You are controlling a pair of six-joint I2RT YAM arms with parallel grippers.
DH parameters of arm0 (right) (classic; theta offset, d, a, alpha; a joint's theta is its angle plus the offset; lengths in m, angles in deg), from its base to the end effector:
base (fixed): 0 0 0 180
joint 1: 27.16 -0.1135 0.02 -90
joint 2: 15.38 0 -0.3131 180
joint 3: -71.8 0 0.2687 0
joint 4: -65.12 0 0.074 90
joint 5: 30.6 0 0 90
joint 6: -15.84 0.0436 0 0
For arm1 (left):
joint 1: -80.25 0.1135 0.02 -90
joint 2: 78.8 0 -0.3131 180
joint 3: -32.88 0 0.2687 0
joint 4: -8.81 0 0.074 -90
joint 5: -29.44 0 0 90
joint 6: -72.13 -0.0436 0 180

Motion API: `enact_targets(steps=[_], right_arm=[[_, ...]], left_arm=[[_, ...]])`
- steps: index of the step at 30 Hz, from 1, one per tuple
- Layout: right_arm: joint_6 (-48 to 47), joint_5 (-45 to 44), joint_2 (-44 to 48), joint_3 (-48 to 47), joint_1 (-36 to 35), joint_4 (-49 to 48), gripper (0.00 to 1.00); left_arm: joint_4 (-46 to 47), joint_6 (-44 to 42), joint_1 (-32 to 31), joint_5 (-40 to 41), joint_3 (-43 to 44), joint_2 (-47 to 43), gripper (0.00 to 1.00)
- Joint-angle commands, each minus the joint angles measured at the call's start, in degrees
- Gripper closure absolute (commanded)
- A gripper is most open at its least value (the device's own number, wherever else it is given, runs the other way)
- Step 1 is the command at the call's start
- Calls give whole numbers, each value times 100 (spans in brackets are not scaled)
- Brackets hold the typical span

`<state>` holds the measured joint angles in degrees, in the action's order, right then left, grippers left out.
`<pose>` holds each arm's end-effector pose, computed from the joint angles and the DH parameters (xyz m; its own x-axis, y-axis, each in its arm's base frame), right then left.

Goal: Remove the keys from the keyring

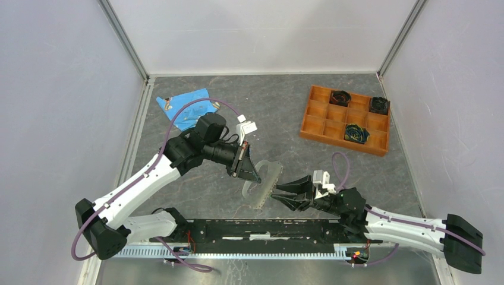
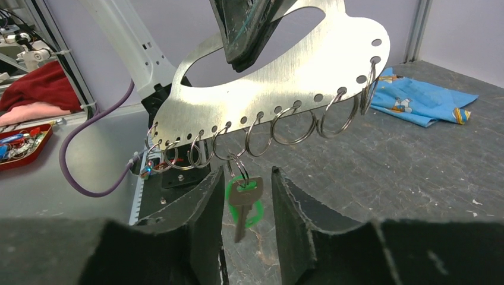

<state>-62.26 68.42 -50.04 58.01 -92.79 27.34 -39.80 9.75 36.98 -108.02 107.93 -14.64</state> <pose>0.0456 0.1172 0.2299 -0.0808 0.3151 -0.9456 -0.9656 0.2104 0.1527 0.1449 -0.1805 0.3828 -0.8063 0.3285 -0.4919 0.5801 0.2766 -0.7661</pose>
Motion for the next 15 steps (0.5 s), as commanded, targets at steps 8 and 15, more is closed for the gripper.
enact_targets(steps=[8, 15], right_arm=[[75, 213, -206, 851, -23, -391, 69], [163, 250, -270, 862, -21, -505, 75]], left_arm=[[99, -46, -33, 0, 280, 53, 98], [98, -21, -33, 25, 280, 44, 98]])
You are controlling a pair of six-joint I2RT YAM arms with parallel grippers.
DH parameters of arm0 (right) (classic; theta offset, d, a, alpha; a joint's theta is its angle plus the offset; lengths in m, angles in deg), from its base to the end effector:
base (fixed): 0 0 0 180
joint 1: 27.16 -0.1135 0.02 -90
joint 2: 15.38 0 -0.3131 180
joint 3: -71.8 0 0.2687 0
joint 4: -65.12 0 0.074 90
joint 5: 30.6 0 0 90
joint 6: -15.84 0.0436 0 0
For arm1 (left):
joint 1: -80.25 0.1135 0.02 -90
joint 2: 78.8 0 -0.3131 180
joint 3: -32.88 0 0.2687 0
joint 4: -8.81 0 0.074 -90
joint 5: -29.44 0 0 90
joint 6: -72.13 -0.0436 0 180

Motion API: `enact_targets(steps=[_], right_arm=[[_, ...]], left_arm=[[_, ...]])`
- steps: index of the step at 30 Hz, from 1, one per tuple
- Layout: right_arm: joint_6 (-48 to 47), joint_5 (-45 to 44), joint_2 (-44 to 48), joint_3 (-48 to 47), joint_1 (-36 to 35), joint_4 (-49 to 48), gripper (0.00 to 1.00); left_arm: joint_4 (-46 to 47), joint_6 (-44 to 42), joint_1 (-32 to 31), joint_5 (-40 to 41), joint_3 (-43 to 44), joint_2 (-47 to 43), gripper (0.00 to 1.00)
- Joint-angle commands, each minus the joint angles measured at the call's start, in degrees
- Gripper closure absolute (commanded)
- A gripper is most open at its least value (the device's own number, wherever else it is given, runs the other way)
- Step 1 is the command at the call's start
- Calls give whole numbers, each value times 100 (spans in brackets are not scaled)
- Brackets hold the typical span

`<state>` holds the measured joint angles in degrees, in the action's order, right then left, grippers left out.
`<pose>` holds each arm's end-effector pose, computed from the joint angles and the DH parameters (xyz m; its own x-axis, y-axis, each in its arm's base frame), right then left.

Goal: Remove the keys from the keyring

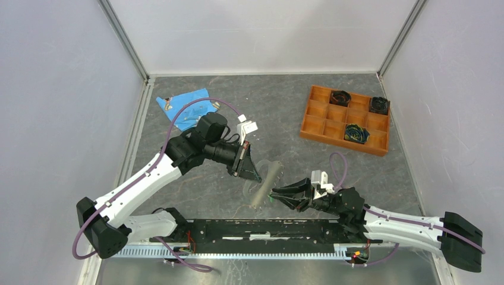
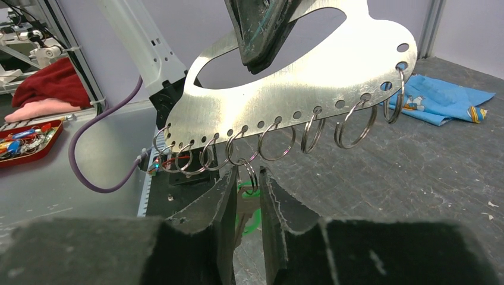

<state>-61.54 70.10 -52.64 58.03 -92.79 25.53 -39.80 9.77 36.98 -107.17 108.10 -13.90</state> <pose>0.0461 0.1213 0.2284 -0.1000 0.2996 -0.9488 -0.9703 0.1819 0.1597 0.1480 -0.1829 0.3808 -0.8108 0.3256 -0.4864 0.5757 0.2938 -0.7630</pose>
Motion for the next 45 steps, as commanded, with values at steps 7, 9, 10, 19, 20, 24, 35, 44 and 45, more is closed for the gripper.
enact_targets(steps=[7, 9, 10, 19, 20, 24, 35, 44, 45], right_arm=[[152, 82, 106, 894, -19, -167, 89], [152, 56, 198, 860, -31, -4, 92], [147, 42, 247, 840, -23, 93, 93], [116, -241, 749, 482, -23, 1428, 99], [102, -246, 763, 424, -17, 1551, 100], [133, -171, 691, 165, -21, 1869, 99], [351, -118, 189, -359, -26, 2232, 99], [569, -430, -216, -719, -31, 2445, 100], [566, -450, -282, -761, -22, 2453, 100]], left_arm=[[99, -45, -33, 92, 280, -41, 98], [65, -90, -33, 144, 287, -33, 98], [55, -125, -33, 175, 289, -33, 98], [-148, -826, -33, 456, 360, -85, 98], [-147, -999, -33, 474, 347, -110, 98], [-150, -1403, -33, 477, 270, -158, 98], [-250, -2000, -107, 1006, 59, -215, 98], [-82, -2342, -452, 1415, -48, -219, 98], [-84, -2363, -478, 1457, -39, -195, 98]])
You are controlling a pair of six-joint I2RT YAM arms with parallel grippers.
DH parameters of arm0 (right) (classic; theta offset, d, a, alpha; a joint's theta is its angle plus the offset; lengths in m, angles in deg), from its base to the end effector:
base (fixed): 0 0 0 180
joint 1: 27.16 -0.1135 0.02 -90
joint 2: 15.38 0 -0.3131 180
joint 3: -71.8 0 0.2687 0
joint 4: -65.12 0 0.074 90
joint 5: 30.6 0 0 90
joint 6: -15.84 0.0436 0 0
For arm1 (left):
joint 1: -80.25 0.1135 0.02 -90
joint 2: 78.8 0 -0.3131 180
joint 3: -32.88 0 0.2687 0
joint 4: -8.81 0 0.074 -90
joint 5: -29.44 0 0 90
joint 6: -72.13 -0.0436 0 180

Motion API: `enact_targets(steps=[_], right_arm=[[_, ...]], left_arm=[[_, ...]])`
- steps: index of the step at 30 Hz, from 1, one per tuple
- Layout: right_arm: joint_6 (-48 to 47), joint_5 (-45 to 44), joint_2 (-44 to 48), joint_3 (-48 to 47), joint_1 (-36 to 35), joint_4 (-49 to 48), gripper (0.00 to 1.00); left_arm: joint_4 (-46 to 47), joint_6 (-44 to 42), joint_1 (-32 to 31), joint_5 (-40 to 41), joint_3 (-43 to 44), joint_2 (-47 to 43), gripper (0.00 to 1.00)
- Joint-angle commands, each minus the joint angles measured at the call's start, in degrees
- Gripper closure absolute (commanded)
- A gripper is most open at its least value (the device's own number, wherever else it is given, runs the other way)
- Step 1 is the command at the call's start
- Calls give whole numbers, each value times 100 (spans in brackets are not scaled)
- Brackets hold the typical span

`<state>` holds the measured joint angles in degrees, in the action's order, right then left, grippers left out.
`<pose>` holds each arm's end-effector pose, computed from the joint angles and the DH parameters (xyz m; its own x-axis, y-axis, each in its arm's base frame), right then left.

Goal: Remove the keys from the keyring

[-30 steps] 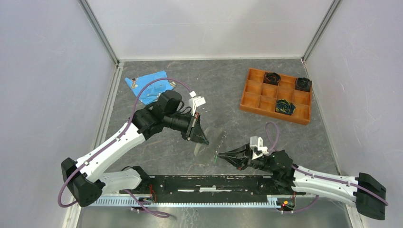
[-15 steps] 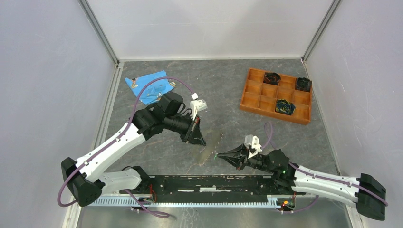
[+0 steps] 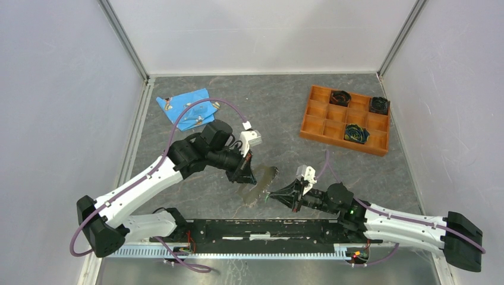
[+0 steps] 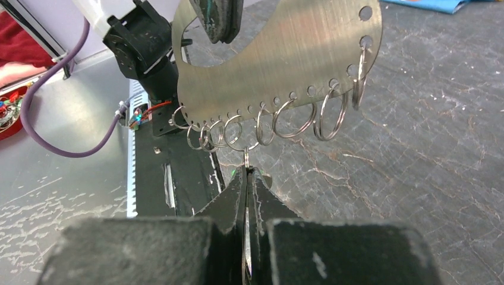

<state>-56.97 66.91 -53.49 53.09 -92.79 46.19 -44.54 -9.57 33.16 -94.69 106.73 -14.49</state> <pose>0.0544 0.1338 0.2165 -0.2861 0.0786 -0.9550 -0.9133 0.2793 0.2966 0.1378 -0.1842 0.3640 -0.5937 0.4632 -0.6580 0.8047 0.3374 -0.4885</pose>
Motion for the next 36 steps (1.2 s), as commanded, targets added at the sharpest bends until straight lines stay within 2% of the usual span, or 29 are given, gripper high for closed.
enact_targets(steps=[1, 21, 36], right_arm=[[112, -151, -248, -299, -20, 389, 100], [365, -402, -698, -721, -21, 571, 100], [487, -616, -502, -720, -19, 615, 100]], left_arm=[[390, -440, -125, 227, 108, -105, 98], [557, -552, -447, 683, -150, -113, 98], [762, -461, -790, 1358, -283, 70, 98]])
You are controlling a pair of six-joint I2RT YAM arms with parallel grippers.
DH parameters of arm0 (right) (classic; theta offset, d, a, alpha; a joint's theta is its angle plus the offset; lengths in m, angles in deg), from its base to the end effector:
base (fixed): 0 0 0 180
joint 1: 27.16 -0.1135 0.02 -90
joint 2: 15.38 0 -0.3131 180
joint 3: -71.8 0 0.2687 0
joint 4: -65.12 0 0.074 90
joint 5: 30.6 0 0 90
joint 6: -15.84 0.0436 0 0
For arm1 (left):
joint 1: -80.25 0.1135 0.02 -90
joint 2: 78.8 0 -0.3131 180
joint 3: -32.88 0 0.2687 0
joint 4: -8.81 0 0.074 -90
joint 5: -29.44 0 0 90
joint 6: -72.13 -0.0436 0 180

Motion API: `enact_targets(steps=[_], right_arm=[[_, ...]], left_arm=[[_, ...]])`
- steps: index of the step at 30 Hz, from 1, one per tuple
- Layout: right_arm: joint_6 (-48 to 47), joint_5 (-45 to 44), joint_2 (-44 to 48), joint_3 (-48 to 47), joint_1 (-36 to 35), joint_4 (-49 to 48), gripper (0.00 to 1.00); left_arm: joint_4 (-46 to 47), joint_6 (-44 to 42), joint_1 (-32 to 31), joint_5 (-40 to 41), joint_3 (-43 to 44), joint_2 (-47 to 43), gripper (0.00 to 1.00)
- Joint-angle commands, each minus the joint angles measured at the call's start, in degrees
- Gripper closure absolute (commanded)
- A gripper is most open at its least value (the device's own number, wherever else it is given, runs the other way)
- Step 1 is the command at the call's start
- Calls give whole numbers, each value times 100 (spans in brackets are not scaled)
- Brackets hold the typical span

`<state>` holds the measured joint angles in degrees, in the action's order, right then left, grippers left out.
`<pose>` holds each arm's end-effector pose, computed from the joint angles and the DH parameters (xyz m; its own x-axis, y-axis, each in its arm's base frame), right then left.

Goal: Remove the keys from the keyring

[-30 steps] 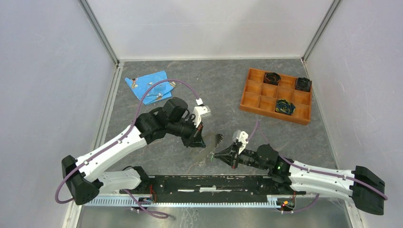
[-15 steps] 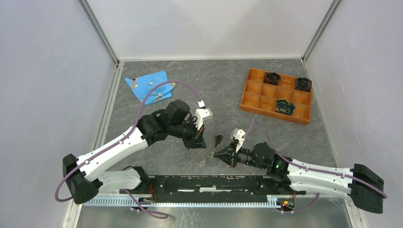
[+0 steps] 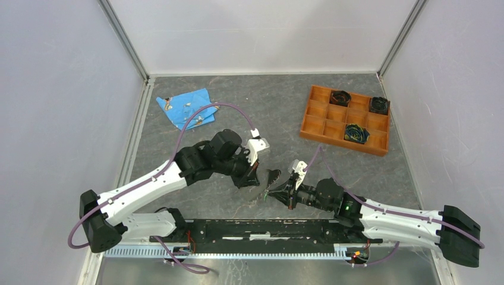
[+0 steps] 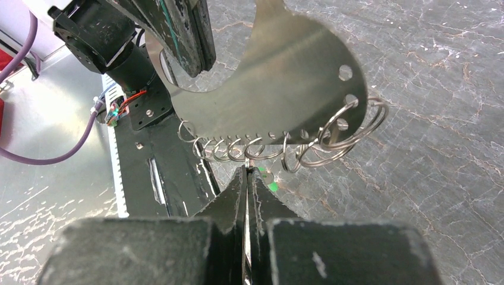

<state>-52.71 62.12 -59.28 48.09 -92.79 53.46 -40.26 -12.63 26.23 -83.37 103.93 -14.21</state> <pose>0.0653 0.1492 0.2204 -0.3968 0.0093 -0.9179 -0.8425 0.3932 0.3682 0.1254 -0.2015 0.3492 -0.4795 0.5172 -0.7089 0.8734 0.3594 -0.3286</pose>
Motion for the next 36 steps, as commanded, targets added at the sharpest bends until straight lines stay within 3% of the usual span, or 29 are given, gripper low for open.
enact_targets(steps=[1, 36], right_arm=[[59, -151, 80, -218, -15, -103, 100], [240, -308, 245, -335, -14, 77, 100]], left_arm=[[352, -137, -114, 235, -10, 47, 98], [770, 10, -405, 1100, -382, -167, 98]])
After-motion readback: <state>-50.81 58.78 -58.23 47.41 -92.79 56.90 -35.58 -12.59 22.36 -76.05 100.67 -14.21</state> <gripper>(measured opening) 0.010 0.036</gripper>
